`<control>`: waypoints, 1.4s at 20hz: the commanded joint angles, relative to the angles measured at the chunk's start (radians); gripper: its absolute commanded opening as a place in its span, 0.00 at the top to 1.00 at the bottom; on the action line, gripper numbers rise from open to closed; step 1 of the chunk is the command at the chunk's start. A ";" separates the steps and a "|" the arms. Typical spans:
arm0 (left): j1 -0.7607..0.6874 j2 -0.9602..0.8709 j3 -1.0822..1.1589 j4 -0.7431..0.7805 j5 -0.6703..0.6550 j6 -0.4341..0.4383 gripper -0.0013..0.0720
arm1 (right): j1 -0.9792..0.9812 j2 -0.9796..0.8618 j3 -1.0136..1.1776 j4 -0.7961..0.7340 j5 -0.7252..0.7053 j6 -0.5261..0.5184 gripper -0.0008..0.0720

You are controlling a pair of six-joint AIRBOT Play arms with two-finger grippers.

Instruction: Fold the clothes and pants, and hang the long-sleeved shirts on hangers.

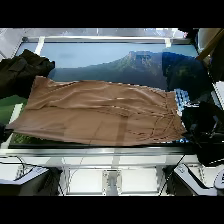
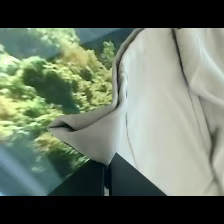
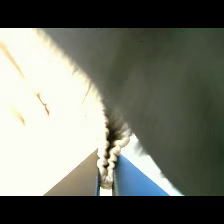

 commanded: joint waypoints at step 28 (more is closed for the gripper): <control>-0.861 -0.658 0.827 0.670 0.472 -0.776 0.97 | 0.586 -0.597 0.564 0.110 -0.708 0.452 0.94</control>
